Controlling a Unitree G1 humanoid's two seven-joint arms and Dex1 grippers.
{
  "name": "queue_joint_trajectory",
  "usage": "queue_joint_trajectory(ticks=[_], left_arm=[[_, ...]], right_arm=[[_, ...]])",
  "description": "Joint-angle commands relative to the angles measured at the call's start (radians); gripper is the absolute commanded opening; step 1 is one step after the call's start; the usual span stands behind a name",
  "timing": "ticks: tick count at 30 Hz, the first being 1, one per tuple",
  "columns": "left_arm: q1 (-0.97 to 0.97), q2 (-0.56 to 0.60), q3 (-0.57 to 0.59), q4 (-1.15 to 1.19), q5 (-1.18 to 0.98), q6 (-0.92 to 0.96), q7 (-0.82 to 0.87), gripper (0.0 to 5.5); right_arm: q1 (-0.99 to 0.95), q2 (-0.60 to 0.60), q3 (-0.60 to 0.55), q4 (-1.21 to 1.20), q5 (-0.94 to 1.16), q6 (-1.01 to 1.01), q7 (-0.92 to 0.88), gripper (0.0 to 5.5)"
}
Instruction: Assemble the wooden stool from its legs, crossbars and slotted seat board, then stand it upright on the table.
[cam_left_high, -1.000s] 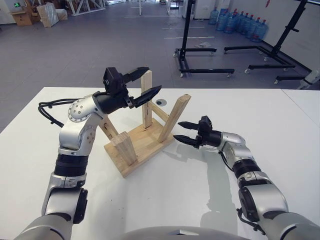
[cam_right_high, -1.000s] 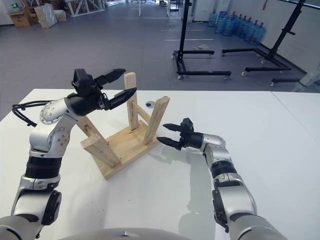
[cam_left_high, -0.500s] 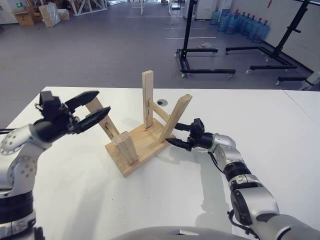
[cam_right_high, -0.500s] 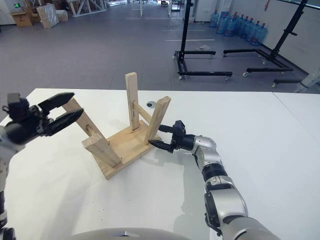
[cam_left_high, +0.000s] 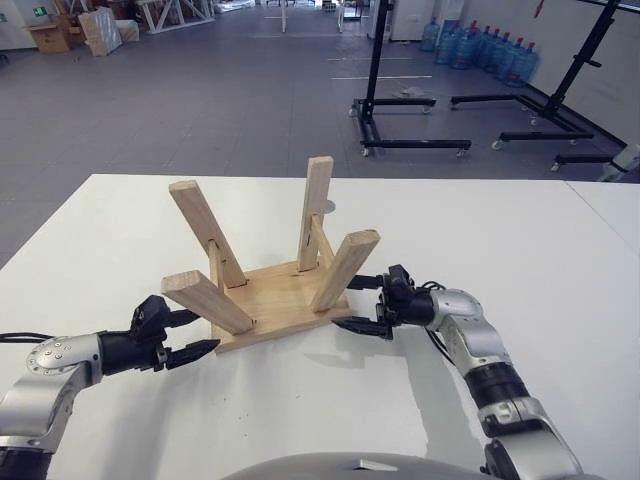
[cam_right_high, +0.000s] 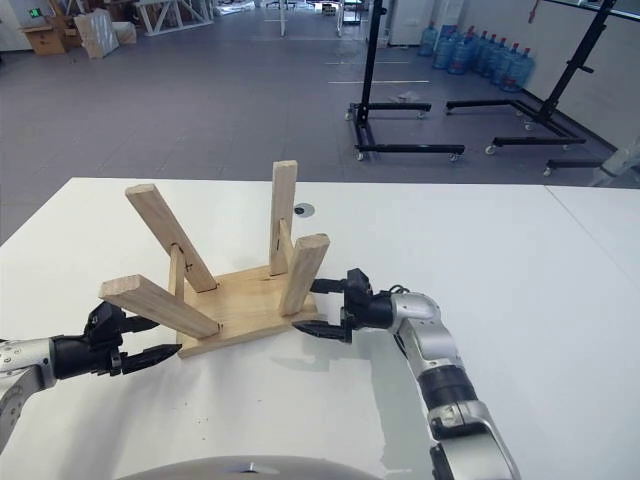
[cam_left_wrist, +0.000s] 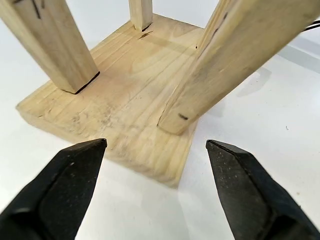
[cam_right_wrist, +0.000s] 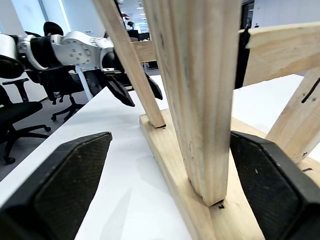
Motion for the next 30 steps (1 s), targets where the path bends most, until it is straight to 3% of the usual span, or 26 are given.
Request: queue_joint_trajectory(ticks=[1,11,25,30], left_arm=[[-0.078,-0.033,-0.032,0.02,0.014,-0.029,0.02,3.65],[-0.211,-0.085,-0.193,0.11,0.079,-0.095,-0.033,3.65],[-0.469,-0.256,-0.373,0.353,0.205,-0.238,-0.061,3.65],[-0.494,-0.292,-0.395,0.357,0.215,-0.242,-0.063,3.65]], right_arm=[[0.02,-0.026,0.022,-0.068,0.004,0.03,-0.008,4.25],[0.009,0.02,0.042,0.013,-0.017,-0.04,-0.09,4.25],[0.111,-0.123,-0.035,-0.141,0.05,0.008,-0.103,4.25],[0.055,-0.093,-0.066,0.025,0.007,-0.094,-0.153,4.25]])
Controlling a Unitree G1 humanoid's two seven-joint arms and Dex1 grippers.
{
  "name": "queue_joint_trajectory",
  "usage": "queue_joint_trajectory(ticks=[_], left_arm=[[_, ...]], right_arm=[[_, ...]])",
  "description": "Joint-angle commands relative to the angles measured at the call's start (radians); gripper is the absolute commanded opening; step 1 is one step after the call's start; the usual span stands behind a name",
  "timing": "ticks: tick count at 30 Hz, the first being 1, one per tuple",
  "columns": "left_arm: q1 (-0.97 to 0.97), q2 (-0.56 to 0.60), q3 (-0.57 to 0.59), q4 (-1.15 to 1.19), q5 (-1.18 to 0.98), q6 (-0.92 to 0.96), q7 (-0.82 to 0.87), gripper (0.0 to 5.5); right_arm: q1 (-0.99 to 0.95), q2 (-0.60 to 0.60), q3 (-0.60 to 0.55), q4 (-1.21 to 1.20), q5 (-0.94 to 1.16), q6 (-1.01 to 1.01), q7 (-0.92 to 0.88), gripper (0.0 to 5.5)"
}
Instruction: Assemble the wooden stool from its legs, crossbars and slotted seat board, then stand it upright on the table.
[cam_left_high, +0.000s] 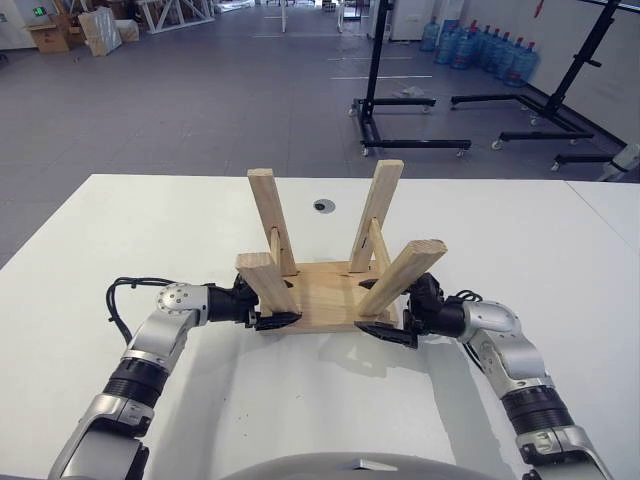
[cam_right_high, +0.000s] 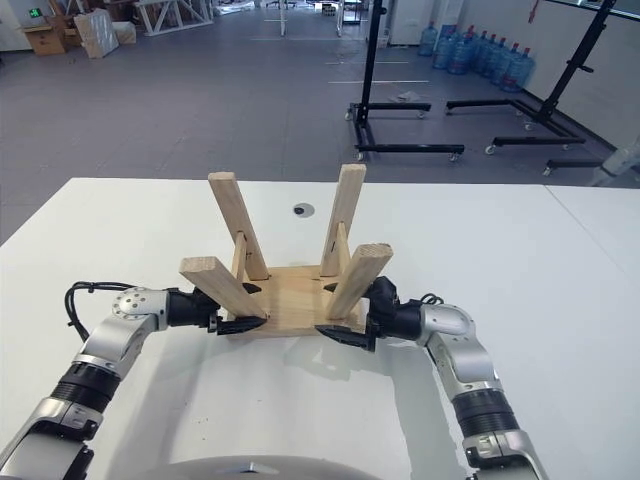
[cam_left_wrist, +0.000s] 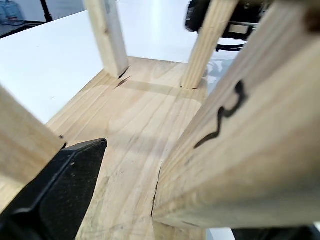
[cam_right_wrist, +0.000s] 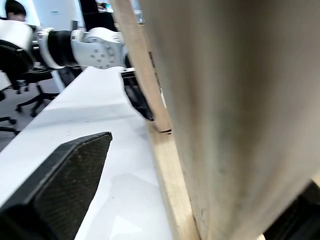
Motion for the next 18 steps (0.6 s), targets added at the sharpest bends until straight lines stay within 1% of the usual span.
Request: queue_joint_trajectory(ticks=[1,4,6,9,16,18], left_arm=[[-0.035,-0.004,-0.007,0.012,0.023,-0.011,0.006,3.65],[-0.045,0.011,0.006,0.019,0.023,-0.016,0.003,3.65],[-0.043,0.02,0.011,0.022,0.024,-0.02,0.0,3.65],[-0.032,0.023,0.019,0.017,0.024,-0.021,0.009,3.65],[-0.02,0.034,0.033,0.001,0.024,-0.023,0.02,3.65],[-0.012,0.046,0.036,-0.004,0.029,-0.027,0.02,3.65]], right_arm=[[-0.063,0.024,-0.01,0.166,-0.051,-0.103,-0.027,4.25],[-0.101,0.009,-0.026,0.328,-0.121,-0.234,-0.073,4.25],[-0.11,0.006,-0.055,0.373,-0.116,-0.274,-0.091,4.25],[-0.096,0.009,-0.071,0.339,-0.077,-0.27,-0.063,4.25],[-0.086,0.013,-0.048,0.24,-0.04,-0.238,-0.004,4.25],[-0.083,0.007,-0.046,0.23,-0.04,-0.23,0.002,3.94]])
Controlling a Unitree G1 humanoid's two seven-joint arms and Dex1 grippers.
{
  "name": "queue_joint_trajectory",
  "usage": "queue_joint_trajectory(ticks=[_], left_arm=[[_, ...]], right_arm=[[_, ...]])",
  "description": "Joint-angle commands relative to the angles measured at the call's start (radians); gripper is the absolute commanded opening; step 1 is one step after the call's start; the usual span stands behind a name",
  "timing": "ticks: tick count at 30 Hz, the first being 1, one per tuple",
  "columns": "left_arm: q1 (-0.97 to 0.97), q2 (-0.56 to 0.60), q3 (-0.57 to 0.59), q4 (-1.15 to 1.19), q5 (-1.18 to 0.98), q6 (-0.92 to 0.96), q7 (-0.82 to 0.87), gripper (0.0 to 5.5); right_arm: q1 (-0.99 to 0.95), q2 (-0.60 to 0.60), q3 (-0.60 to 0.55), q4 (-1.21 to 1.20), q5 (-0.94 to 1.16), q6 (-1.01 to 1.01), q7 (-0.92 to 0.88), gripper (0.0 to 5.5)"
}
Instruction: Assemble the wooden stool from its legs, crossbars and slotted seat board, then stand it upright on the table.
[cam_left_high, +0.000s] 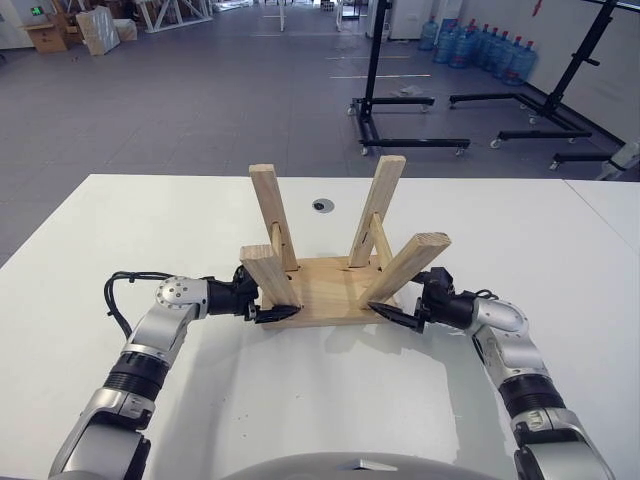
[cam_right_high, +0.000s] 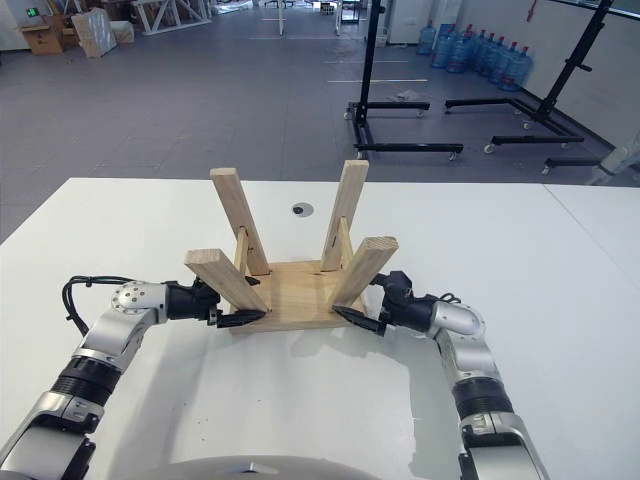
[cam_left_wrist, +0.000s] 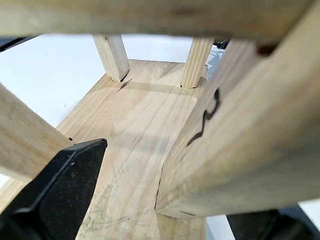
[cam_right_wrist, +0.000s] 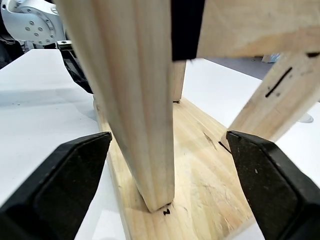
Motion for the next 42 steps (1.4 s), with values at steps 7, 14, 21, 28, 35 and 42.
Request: queue_joint_trajectory(ticks=[7,14,21,28,35,42], left_arm=[[0.027,0.056,0.015,-0.032,0.021,-0.018,0.002,3.65],[0.04,0.045,0.007,-0.064,0.0,-0.011,-0.009,3.48],[0.083,0.066,0.03,-0.109,-0.035,0.019,-0.027,2.51],[0.075,0.077,0.027,-0.111,-0.038,0.009,-0.052,1.46],[0.067,0.079,0.036,-0.139,-0.085,0.038,-0.103,1.22],[0.216,0.133,0.102,-0.461,-0.511,0.465,-0.228,1.13]], right_arm=[[-0.004,-0.031,0.021,0.029,-0.043,-0.014,0.02,2.64],[-0.054,-0.022,0.043,0.112,-0.047,-0.056,0.087,1.37],[-0.07,-0.04,0.039,0.086,-0.038,-0.034,0.118,1.16],[-0.056,-0.041,0.037,-0.001,-0.026,0.029,0.113,1.15],[-0.069,-0.02,0.023,0.002,-0.008,0.02,0.13,1.15],[0.024,-0.092,0.052,-0.227,0.155,0.378,0.221,1.16]])
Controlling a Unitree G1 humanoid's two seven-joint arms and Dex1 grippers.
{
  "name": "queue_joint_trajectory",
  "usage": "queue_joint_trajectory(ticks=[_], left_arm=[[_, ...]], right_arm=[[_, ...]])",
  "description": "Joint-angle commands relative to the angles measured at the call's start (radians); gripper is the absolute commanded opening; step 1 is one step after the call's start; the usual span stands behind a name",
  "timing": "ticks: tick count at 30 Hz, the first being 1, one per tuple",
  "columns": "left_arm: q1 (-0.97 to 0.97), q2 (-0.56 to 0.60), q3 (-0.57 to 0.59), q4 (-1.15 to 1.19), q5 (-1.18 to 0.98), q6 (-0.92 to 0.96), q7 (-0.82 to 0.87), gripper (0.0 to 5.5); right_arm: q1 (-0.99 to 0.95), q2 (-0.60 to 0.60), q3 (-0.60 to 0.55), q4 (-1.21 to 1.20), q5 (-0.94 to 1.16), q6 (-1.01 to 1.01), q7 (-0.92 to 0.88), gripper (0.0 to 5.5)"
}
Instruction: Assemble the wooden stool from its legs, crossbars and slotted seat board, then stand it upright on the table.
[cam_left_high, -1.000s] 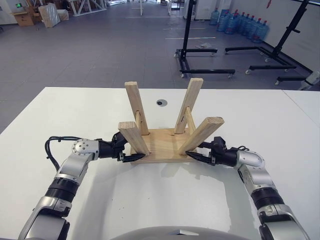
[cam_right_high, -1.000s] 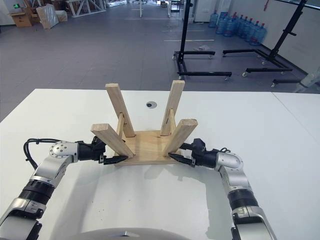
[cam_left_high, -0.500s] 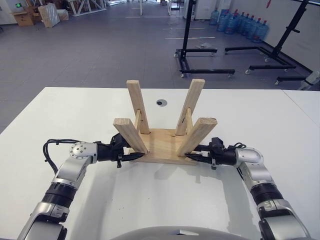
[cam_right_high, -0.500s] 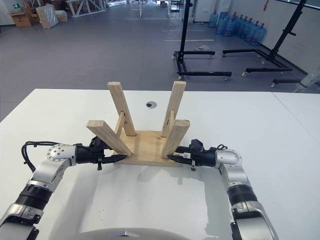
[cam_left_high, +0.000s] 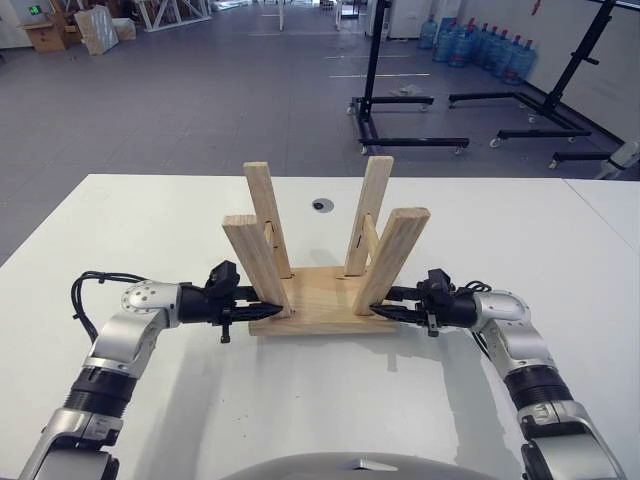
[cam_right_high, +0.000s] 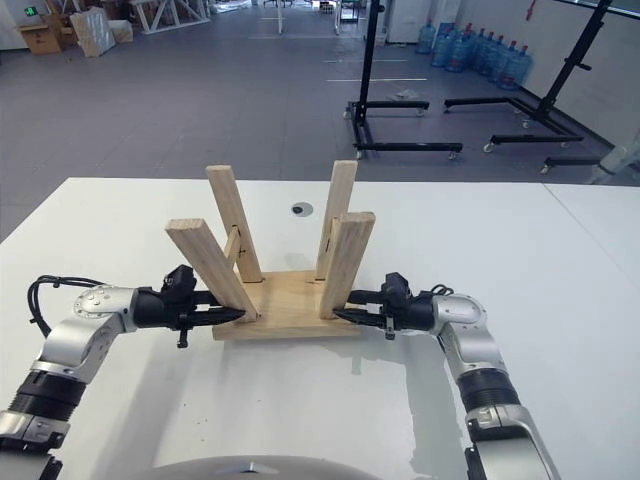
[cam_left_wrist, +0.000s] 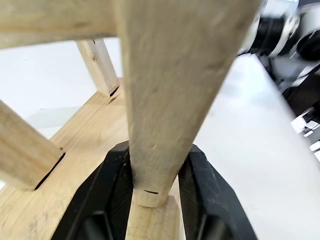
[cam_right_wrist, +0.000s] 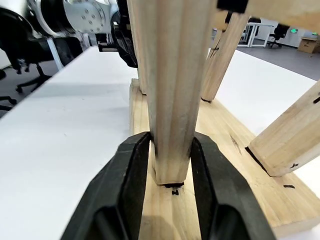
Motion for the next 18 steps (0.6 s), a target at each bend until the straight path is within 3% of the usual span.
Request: queue_joint_trajectory(ticks=[1,7,11,15,18], left_arm=[[0.108,0.027,0.021,-0.257,-0.315,0.268,-0.076,1.12],[0.21,0.094,0.098,-0.432,-0.55,0.542,0.006,1.12],[0.22,0.105,0.116,-0.442,-0.61,0.645,0.065,1.07],[0.227,0.092,0.154,-0.421,-0.757,0.785,0.174,1.07],[0.205,0.064,0.181,-0.367,-0.806,0.84,0.26,1.07]], right_arm=[[0.063,-0.062,0.028,-0.193,0.111,0.262,0.032,1.16],[0.186,-0.265,0.089,-0.498,0.33,0.821,0.018,1.04],[0.123,-0.331,0.058,-0.529,0.501,1.178,-0.065,1.03],[0.049,-0.322,0.043,-0.489,0.59,1.385,-0.134,1.03],[0.055,-0.322,0.06,-0.493,0.599,1.432,-0.15,1.03]])
